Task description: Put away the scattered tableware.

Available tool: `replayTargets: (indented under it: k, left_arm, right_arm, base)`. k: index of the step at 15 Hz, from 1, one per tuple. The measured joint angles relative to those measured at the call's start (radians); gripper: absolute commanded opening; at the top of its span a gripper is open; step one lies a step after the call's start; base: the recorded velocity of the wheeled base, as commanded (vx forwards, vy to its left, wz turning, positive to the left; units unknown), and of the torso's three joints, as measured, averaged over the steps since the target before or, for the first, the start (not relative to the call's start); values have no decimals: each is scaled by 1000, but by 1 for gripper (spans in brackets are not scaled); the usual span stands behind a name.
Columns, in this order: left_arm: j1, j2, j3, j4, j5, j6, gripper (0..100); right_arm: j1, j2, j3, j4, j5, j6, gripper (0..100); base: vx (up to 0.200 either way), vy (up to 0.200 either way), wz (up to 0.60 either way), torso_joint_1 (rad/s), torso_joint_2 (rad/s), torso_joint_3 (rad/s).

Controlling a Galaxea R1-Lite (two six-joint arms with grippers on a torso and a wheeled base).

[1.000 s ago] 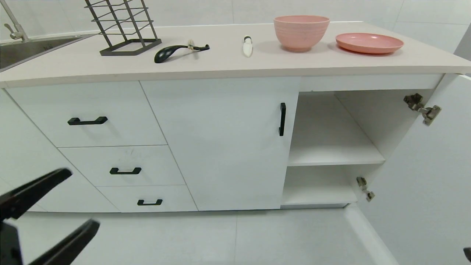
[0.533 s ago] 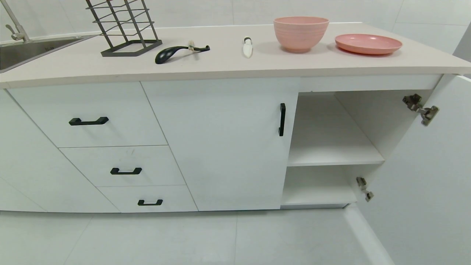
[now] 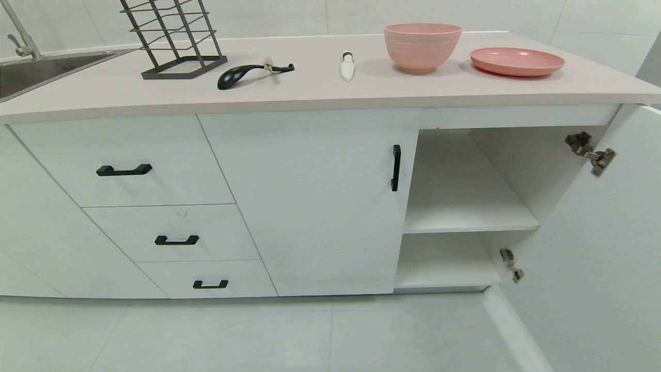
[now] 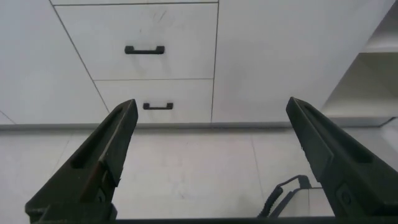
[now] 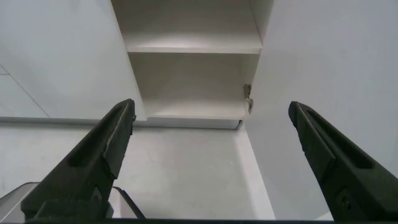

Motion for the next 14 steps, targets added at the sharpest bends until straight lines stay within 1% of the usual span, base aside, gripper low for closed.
replayTargets:
  k: [1, 3, 6, 9, 10, 12, 14]
  left_arm:
    - [0, -1, 0, 0, 1, -9, 100]
    - [0, -2, -1, 0, 20, -16, 100]
    - [0, -2, 0, -1, 29, -24, 100]
    - [0, -2, 0, -1, 34, -29, 100]
    - [0, -2, 0, 0, 40, -35, 100]
    - [1, -2, 0, -3, 39, -35, 100]
    - [0, -2, 0, -1, 40, -35, 100]
  right_arm:
    - [0, -1, 0, 0, -1, 0, 100]
    - [0, -2, 0, 1, -2, 1, 100]
    - [0, -3, 0, 2, -7, 3, 100]
    - [0, -3, 0, 3, -8, 3, 100]
    - [0, -3, 0, 3, -8, 3, 100]
    - [1, -3, 0, 3, -9, 5, 100]
    - [-1, -3, 0, 3, -9, 3, 100]
  base:
    - [0, 0, 0, 0, 0, 0]
    - [0, 0, 0, 0, 0, 0]
    - [200, -200, 0, 1, 5, 5]
    - [0, 0, 0, 0, 0, 0]
    - [0, 0, -600, 17, -2, -2]
    - [0, 0, -600, 12, 5, -2]
    - [0, 0, 0, 0, 0, 0]
